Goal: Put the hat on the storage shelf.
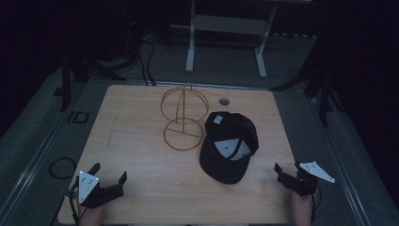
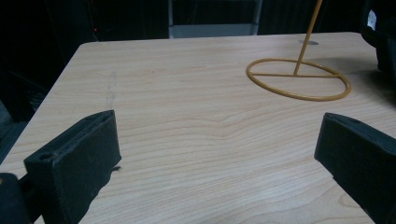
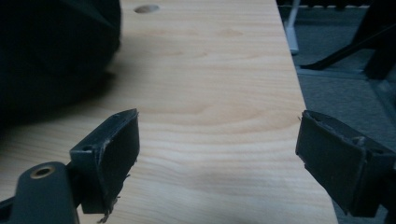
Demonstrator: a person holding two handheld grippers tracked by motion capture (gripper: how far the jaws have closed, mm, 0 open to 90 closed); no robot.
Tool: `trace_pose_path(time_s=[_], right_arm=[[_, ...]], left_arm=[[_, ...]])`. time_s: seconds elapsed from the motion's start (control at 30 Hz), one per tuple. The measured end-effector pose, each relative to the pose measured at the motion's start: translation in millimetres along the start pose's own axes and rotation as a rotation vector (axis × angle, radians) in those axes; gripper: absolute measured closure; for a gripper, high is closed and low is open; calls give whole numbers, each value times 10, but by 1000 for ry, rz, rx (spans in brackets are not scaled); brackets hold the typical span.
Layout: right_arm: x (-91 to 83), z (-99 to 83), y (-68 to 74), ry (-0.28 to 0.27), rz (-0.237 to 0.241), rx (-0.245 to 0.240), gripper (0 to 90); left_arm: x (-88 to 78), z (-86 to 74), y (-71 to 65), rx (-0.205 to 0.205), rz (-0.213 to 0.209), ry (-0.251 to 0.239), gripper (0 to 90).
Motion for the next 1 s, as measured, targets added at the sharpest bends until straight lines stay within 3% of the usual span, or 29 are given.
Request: trace_pose_path(time_s=[0.2, 0.33, 0.4, 0.47, 0.53, 0.6, 0.67, 0.8, 1.0], right_arm=[[-234, 308, 89, -65, 47, 3, 130], [-397, 549, 175, -117, 74, -16, 124], [-443, 662, 231, -116, 98, -31, 124], [-464, 759, 293, -116, 109, -39, 123], [-470, 845, 361, -114, 121, -66, 115], [-469, 930, 454, -107, 176, -78, 114], [-457, 990, 533, -101, 197, -99, 114], [-395, 1103, 711, -91, 227, -131, 146], [-159, 1189, 919, -54, 242, -135, 197]], left_arm=[[-21, 11, 3, -24, -8, -16, 6], [-21, 12, -20, -4, -5, -13, 6], [-43, 31, -21, 12, 30, -33, 6], [-60, 44, -24, -7, 30, -56, 6], [-70, 54, -26, -22, 20, -55, 6], [-80, 63, -34, -39, 6, -52, 6], [-81, 76, -59, -57, -28, -22, 6], [-68, 84, -156, -27, -86, 26, 6], [-61, 86, -241, 3, -108, 37, 6]])
Point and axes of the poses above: each handheld gripper's, and its own axes: x roughly forward along the jaws, z roughly out of its top, y roughly to its left, the point moved 3 cm from there along x, roughly forward along the jaws, and after that the axes turned 1 degree about x, right-handed, at the moved point
